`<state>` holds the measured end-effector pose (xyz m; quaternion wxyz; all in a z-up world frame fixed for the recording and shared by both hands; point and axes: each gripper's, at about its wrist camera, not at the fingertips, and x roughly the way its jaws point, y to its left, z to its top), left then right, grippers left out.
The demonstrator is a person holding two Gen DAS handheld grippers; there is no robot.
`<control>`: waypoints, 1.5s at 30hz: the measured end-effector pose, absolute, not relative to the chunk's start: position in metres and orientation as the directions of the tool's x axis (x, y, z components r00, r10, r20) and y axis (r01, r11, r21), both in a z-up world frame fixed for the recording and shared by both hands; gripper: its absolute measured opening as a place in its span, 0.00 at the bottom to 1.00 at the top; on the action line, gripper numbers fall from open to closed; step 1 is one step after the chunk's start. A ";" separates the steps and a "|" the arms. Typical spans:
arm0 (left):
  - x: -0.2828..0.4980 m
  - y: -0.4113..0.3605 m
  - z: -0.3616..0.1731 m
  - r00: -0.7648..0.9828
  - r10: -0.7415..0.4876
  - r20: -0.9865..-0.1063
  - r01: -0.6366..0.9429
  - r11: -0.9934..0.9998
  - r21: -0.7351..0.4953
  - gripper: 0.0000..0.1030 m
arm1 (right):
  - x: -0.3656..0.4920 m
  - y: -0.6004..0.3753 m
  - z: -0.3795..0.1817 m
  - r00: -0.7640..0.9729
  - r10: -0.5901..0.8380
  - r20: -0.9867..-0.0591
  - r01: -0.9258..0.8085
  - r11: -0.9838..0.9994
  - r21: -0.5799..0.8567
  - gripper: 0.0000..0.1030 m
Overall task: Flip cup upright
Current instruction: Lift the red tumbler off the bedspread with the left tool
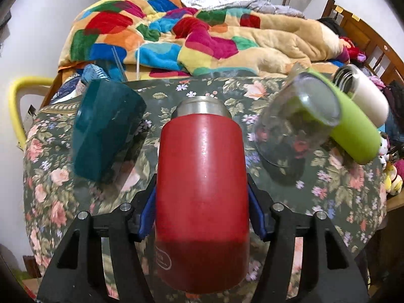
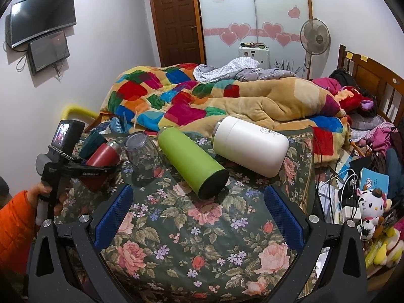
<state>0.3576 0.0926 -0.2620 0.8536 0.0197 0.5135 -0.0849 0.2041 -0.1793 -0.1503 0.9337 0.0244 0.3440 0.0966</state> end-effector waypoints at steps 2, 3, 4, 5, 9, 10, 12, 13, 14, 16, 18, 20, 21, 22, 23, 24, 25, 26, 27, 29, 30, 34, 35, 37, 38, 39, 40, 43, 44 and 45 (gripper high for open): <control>0.348 0.092 -0.250 0.474 -0.130 -0.871 0.165 0.985 -0.057 0.59 | 0.200 -0.178 -0.146 0.750 0.202 -0.630 -0.170 0.979 0.112 1.00; 0.342 0.091 -0.243 0.485 -0.130 -0.865 0.168 0.984 -0.053 0.59 | 0.198 -0.178 -0.145 0.752 0.204 -0.627 -0.172 0.979 0.111 1.00; 0.336 0.089 -0.235 0.497 -0.129 -0.858 0.171 0.984 -0.049 0.59 | 0.196 -0.178 -0.143 0.754 0.206 -0.624 -0.174 0.978 0.112 1.00; 0.332 0.087 -0.229 0.506 -0.131 -0.853 0.176 0.983 -0.047 0.59 | 0.194 -0.178 -0.141 0.756 0.208 -0.620 -0.177 0.978 0.112 1.00; 0.310 0.076 -0.199 0.547 -0.146 -0.824 0.204 0.978 -0.038 0.59 | 0.183 -0.178 -0.132 0.770 0.218 -0.600 -0.188 0.976 0.114 1.00; 0.304 0.072 -0.192 0.557 -0.150 -0.817 0.212 0.977 -0.035 0.59 | 0.180 -0.179 -0.130 0.774 0.221 -0.594 -0.190 0.975 0.114 1.00; 0.295 0.064 -0.180 0.568 -0.165 -0.806 0.228 0.973 -0.038 0.59 | 0.175 -0.179 -0.125 0.781 0.224 -0.583 -0.195 0.974 0.114 1.00; 0.292 0.059 -0.175 0.573 -0.175 -0.801 0.238 0.970 -0.042 0.59 | 0.172 -0.180 -0.123 0.785 0.226 -0.577 -0.196 0.974 0.114 1.00; 0.287 0.053 -0.169 0.580 -0.186 -0.793 0.250 0.967 -0.043 0.59 | 0.169 -0.180 -0.121 0.788 0.226 -0.573 -0.198 0.974 0.113 1.00; 0.280 0.043 -0.161 0.587 -0.202 -0.784 0.271 0.962 -0.046 0.59 | 0.164 -0.182 -0.118 0.793 0.229 -0.564 -0.200 0.973 0.114 1.00; 0.274 0.031 -0.155 0.587 -0.224 -0.778 0.293 0.955 -0.054 0.59 | 0.157 -0.183 -0.115 0.799 0.231 -0.555 -0.201 0.973 0.115 1.00; 0.269 0.018 -0.152 0.584 -0.242 -0.775 0.318 0.946 -0.055 0.59 | 0.154 -0.185 -0.113 0.804 0.230 -0.549 -0.201 0.973 0.114 1.00; 0.267 0.010 -0.152 0.581 -0.250 -0.774 0.333 0.942 -0.054 0.59 | 0.152 -0.186 -0.111 0.806 0.231 -0.545 -0.201 0.973 0.115 1.00; 0.265 0.003 -0.152 0.576 -0.258 -0.776 0.346 0.937 -0.055 0.59 | 0.149 -0.187 -0.110 0.808 0.231 -0.542 -0.201 0.973 0.115 1.00; 0.263 -0.002 -0.153 0.572 -0.264 -0.776 0.356 0.933 -0.056 0.59 | 0.148 -0.188 -0.110 0.810 0.229 -0.540 -0.199 0.973 0.115 1.00; 0.262 -0.011 -0.155 0.565 -0.273 -0.779 0.369 0.928 -0.058 0.59 | 0.146 -0.190 -0.110 0.811 0.229 -0.538 -0.198 0.973 0.116 1.00; 0.261 -0.017 -0.157 0.557 -0.279 -0.782 0.379 0.924 -0.060 0.59 | 0.146 -0.191 -0.109 0.812 0.228 -0.537 -0.197 0.974 0.117 1.00; 0.260 -0.025 -0.161 0.548 -0.286 -0.786 0.389 0.919 -0.064 0.59 | 0.145 -0.192 -0.109 0.813 0.228 -0.536 -0.195 0.974 0.118 1.00; 0.260 -0.033 -0.165 0.537 -0.294 -0.791 0.400 0.914 -0.068 0.59 | 0.143 -0.194 -0.110 0.813 0.227 -0.536 -0.193 0.974 0.120 1.00; 0.259 -0.046 -0.176 0.516 -0.304 -0.801 0.416 0.906 -0.076 0.59 | 0.141 -0.196 -0.111 0.813 0.227 -0.536 -0.191 0.974 0.123 1.00; 0.258 -0.052 -0.182 0.506 -0.305 -0.807 0.421 0.904 -0.078 0.59 | 0.141 -0.197 -0.112 0.812 0.226 -0.537 -0.189 0.974 0.124 1.00; 0.258 -0.075 -0.212 0.455 -0.298 -0.839 0.437 0.896 -0.082 0.59 | 0.143 -0.201 -0.118 0.803 0.223 -0.553 -0.186 0.975 0.123 1.00; 0.258 -0.080 -0.220 0.442 -0.294 -0.848 0.440 0.894 -0.080 0.59 | 0.143 -0.201 -0.120 0.800 0.222 -0.557 -0.185 0.975 0.122 1.00; 0.259 -0.089 -0.238 0.416 -0.281 -0.865 0.443 0.893 -0.077 0.59 | 0.144 -0.204 -0.122 0.796 0.221 -0.563 -0.184 0.975 0.123 1.00; 0.259 -0.091 -0.245 0.407 -0.275 -0.871 0.444 0.893 -0.074 0.59 | 0.144 -0.205 -0.124 0.793 0.220 -0.568 -0.183 0.975 0.123 1.00; 0.259 -0.094 -0.254 0.395 -0.267 -0.879 0.442 0.894 -0.073 0.59 | 0.143 -0.206 -0.124 0.791 0.221 -0.570 -0.182 0.975 0.125 1.00; 0.260 -0.097 -0.262 0.384 -0.262 -0.885 0.439 0.896 -0.075 0.59 | 0.144 -0.207 -0.126 0.788 0.220 -0.574 -0.181 0.975 0.125 1.00; 0.264 -0.101 -0.279 0.360 -0.250 -0.899 0.425 0.902 -0.080 0.59 | 0.147 -0.210 -0.132 0.777 0.217 -0.591 -0.175 0.976 0.128 1.00; 0.265 -0.101 -0.283 0.354 -0.249 -0.902 0.421 0.903 -0.084 0.59 | 0.148 -0.211 -0.135 0.772 0.216 -0.597 -0.173 0.976 0.130 1.00; 0.266 -0.101 -0.286 0.352 -0.249 -0.902 0.418 0.904 -0.087 0.59 | 0.147 -0.211 -0.136 0.769 0.216 -0.602 -0.172 0.976 0.131 1.00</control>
